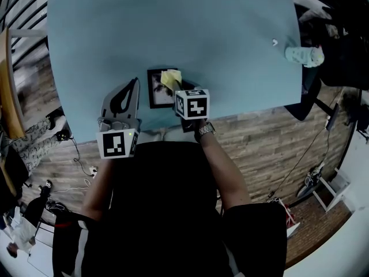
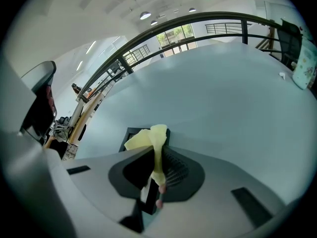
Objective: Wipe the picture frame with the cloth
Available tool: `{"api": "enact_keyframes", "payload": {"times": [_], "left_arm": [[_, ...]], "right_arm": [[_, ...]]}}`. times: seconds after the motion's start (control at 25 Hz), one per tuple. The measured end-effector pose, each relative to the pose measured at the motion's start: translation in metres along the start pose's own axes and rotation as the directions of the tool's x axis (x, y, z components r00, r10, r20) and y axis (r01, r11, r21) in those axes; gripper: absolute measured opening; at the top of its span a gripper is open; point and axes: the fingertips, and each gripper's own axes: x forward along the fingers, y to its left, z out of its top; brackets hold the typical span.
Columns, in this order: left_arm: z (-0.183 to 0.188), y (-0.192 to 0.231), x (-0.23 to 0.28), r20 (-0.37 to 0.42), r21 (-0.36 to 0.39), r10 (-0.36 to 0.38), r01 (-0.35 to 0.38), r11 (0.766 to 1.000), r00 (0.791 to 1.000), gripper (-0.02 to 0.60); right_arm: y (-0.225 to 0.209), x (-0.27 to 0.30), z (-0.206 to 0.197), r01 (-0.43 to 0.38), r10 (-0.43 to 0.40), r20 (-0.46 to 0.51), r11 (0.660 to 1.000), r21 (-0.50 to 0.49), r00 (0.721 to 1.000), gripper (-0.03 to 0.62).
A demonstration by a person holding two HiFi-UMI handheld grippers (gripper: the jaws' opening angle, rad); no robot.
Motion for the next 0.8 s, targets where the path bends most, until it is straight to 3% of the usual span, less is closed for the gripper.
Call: {"api": "enact_keyframes", "payload": {"times": [0.36,0.8], "left_arm": [[0.0,0.01,0.001,0.014,-0.01,0.014,-0.014,1.0,1.0,0.0],[0.01,0.02,-0.016,0.04,-0.016,0.032,-0.032,0.999,0.999,0.0]], "right_arm": [[-0.001,0.0,0.022,0.007,-0.007,0.027,1.0,-0.01,1.0,0.037],[0.032,-0.036,0.065,-0.042,0.04,0.171,0.999,0.009,0.984,0.037]]}}
